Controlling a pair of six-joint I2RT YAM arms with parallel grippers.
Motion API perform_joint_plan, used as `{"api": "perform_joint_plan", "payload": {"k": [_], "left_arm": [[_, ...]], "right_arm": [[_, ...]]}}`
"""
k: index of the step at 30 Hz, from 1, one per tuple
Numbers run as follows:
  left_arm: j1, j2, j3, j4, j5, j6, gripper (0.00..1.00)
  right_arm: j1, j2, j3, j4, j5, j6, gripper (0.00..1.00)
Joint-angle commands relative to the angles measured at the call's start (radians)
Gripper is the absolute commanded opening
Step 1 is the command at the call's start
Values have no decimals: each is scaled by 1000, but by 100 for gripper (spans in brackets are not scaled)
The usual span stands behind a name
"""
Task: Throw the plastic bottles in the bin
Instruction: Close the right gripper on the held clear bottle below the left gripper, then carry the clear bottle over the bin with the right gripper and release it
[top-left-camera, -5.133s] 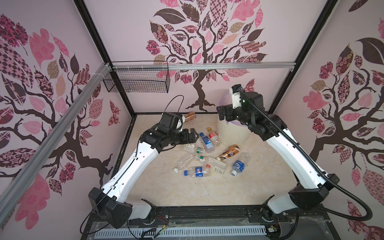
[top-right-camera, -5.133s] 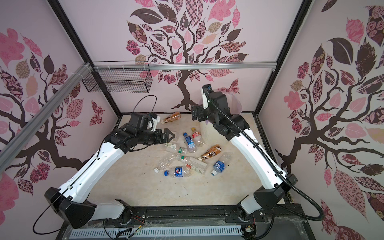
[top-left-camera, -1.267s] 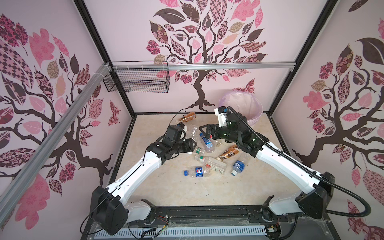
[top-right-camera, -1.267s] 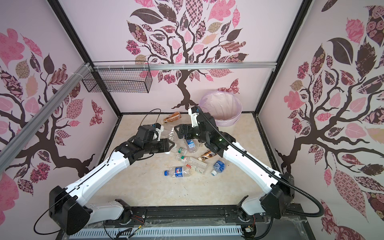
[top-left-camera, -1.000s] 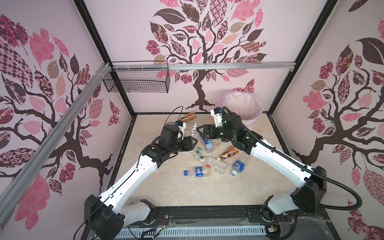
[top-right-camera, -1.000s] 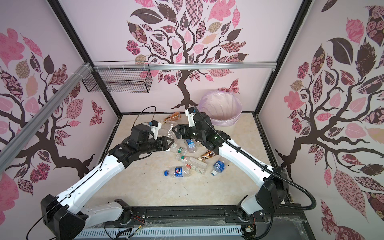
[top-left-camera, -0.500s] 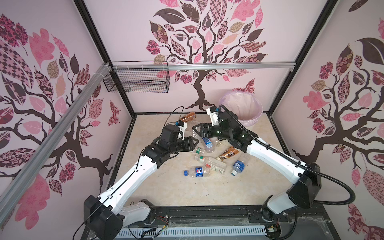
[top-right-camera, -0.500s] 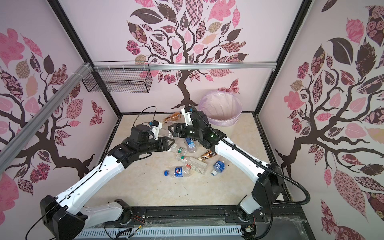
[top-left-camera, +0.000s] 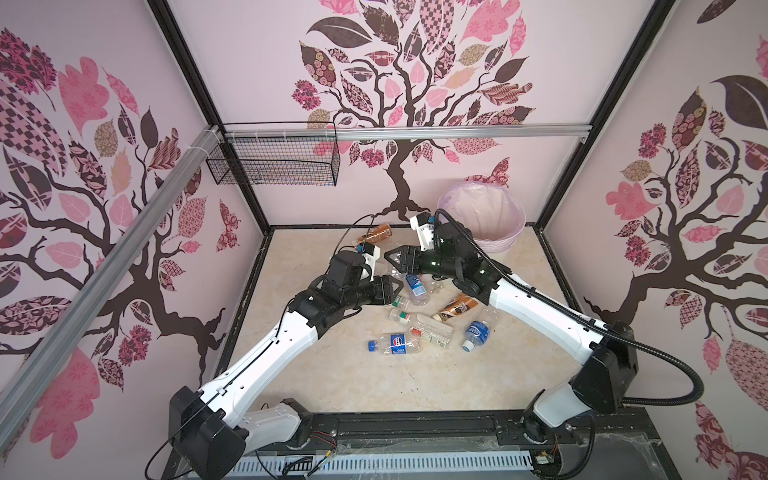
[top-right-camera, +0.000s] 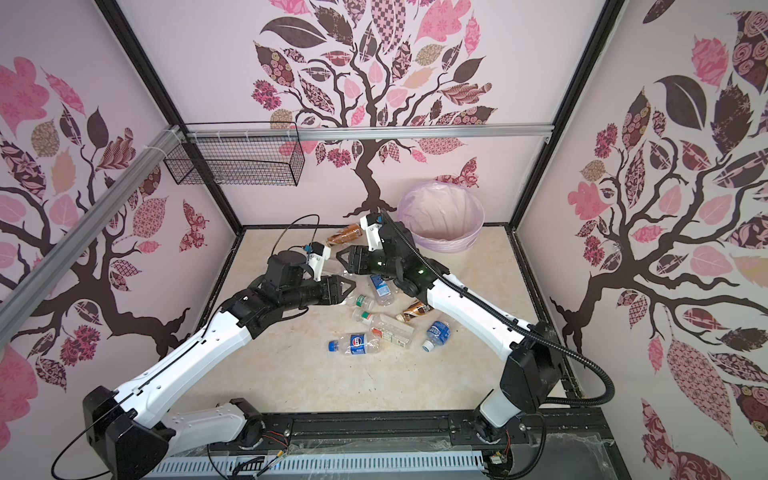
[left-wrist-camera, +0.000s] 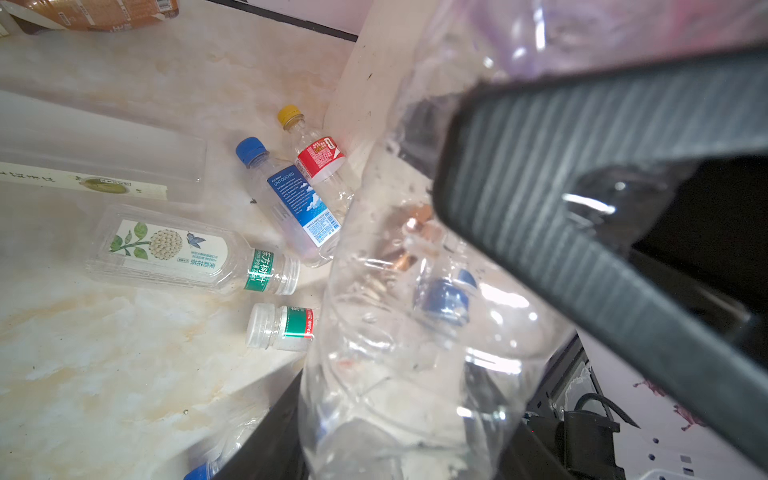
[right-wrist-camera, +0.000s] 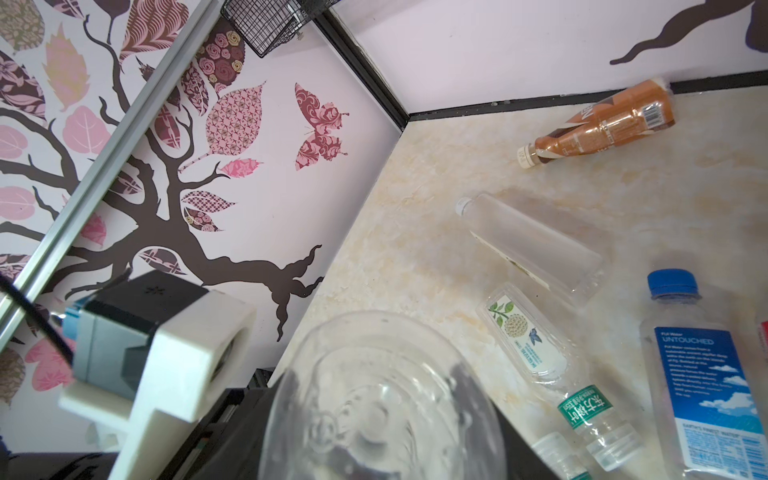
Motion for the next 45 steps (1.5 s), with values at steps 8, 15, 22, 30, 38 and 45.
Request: {"api": "perform_joint_plan", "payload": {"k": [8,15,22,30,38,45], "left_arm": [[-4,-17,19,14,-31,-1,70],[-4,-27,16,-16,-55,7,79],[-5,-59,31,-53,-72,48,98],[-4,-1,235,-54,-38,149,98],[-57,139,531,27,2,229,98],[-164,209,648,40,-32,314,98]], "right_arm": [[-2,1,2,16,11,7,50],[-36,1,6,0,30,-9,49],[-111,-4,144,-131,112,-105,48],[-237,-23,443,-302,236,-236,49],[-244,-23,805,-414,532,-464,49],[-244,-88,821,-247,749,-638,50]]}}
